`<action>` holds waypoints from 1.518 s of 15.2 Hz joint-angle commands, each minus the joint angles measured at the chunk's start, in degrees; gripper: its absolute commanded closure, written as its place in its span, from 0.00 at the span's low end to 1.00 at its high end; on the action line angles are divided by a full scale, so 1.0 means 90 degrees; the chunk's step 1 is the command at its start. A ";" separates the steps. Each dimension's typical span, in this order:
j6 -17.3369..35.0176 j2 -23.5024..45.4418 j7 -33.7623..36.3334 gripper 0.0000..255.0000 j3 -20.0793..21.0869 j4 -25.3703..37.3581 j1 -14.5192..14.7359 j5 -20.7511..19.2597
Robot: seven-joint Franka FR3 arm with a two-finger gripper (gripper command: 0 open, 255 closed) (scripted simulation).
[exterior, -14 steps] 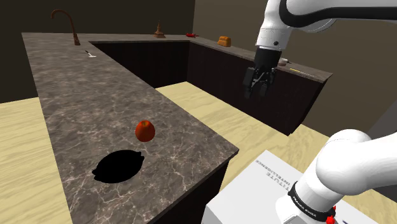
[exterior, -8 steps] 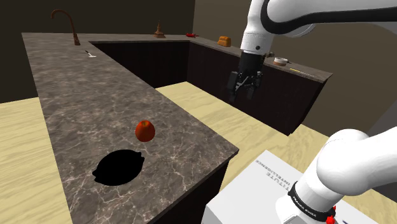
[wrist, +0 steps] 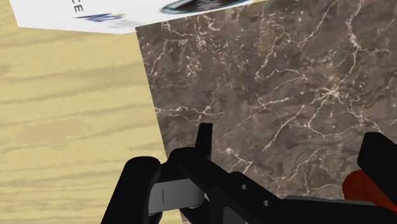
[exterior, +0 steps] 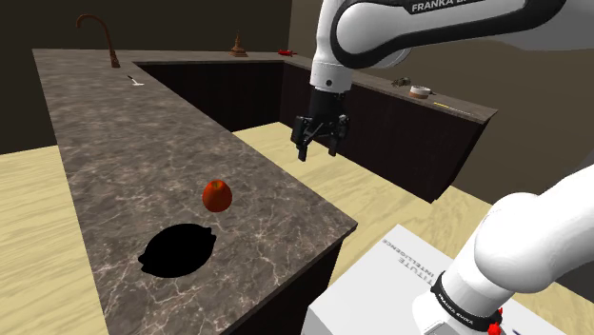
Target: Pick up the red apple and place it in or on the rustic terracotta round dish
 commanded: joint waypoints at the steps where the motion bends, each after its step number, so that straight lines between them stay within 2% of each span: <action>1: 0.0251 0.0472 0.0333 0.00 0.0213 0.0254 0.0005 -0.0048; 6: 0.0669 0.1685 0.1198 0.00 0.0656 0.1079 0.0039 -0.0385; 11: 0.0869 0.2996 0.2105 0.00 0.0927 0.2135 0.0196 -0.0961; 16: 0.0801 0.4370 0.2929 0.00 0.0966 0.3465 0.0556 -0.1618; 20: 0.0540 0.5517 0.3439 0.00 0.0852 0.4792 0.0974 -0.2074; 21: 0.0490 0.5678 0.3494 0.00 0.0826 0.4995 0.1040 -0.2126; 23: 0.0643 0.5713 0.3505 0.00 0.0812 0.4875 0.1042 -0.2141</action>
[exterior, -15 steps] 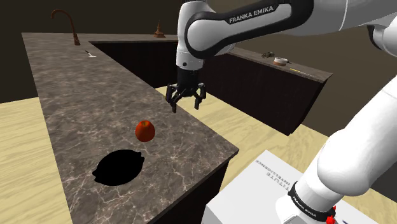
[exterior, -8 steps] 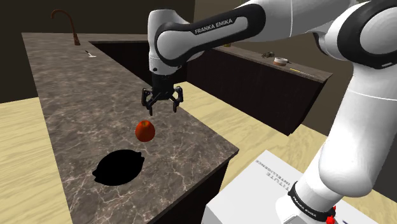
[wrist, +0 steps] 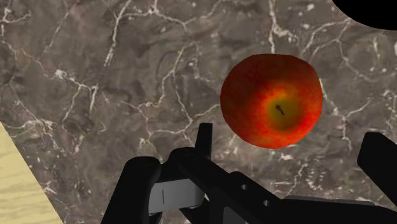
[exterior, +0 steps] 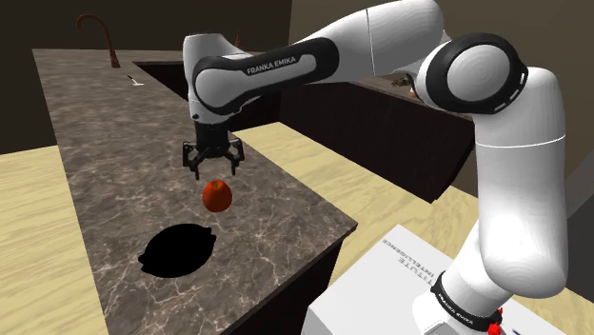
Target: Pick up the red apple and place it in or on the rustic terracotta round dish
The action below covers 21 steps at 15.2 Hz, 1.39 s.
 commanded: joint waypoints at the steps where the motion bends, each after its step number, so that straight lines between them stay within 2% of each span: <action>1: 0.0118 0.0079 0.0033 0.00 -0.0017 -0.0040 0.0019 -0.0034; 6: 0.0457 0.0185 0.0066 0.00 -0.0043 -0.0281 0.0024 -0.0082; 13: 0.0455 0.0186 0.0066 0.00 -0.0044 -0.0278 0.0025 -0.0082; 14: 0.0455 0.0186 0.0066 1.00 -0.0044 -0.0278 0.0025 -0.0082; 21: 0.0455 0.0189 0.0064 1.00 -0.0044 -0.0276 0.0023 -0.0083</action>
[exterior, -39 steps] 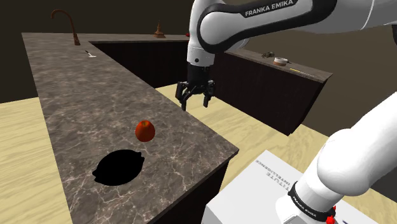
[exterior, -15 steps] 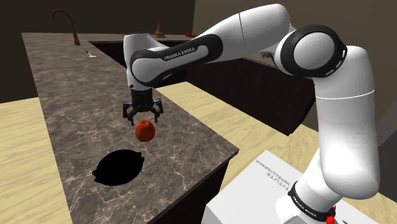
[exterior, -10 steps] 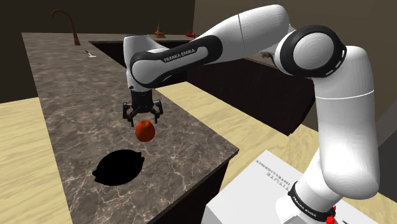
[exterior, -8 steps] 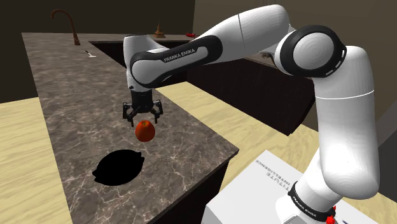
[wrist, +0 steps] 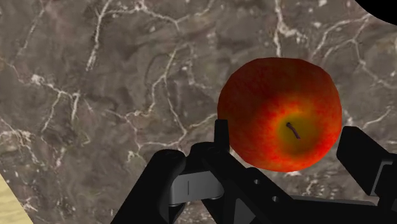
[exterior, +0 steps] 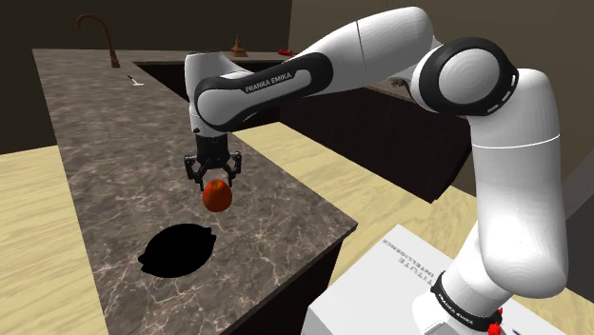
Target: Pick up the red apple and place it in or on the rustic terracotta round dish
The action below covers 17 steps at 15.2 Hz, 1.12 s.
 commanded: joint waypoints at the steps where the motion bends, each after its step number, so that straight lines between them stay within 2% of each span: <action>1: -0.0002 0.0007 -0.0001 1.00 -0.0002 -0.0001 0.0000 -0.0001; 17: -0.1117 -0.0321 -0.0069 1.00 0.0081 0.0810 0.0011 0.0141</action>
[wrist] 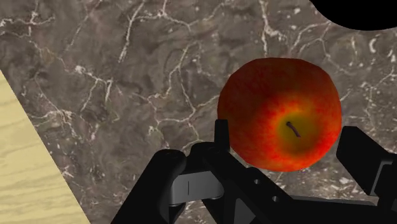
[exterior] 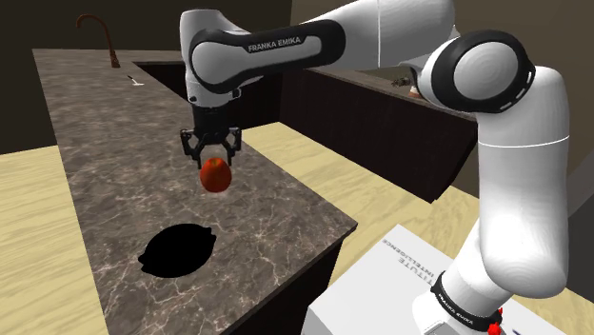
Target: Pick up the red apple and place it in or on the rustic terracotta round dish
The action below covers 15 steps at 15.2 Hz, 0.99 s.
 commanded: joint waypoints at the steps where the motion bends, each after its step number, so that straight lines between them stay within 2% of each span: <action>1: -0.0171 -0.0013 -0.0001 1.00 0.0008 0.0156 0.0014 0.0009; 5: -0.0436 -0.0037 -0.0009 1.00 0.0018 0.0401 0.0032 0.0023; 15: -0.0868 0.0031 0.1253 1.00 0.0355 0.0894 0.1042 -0.0088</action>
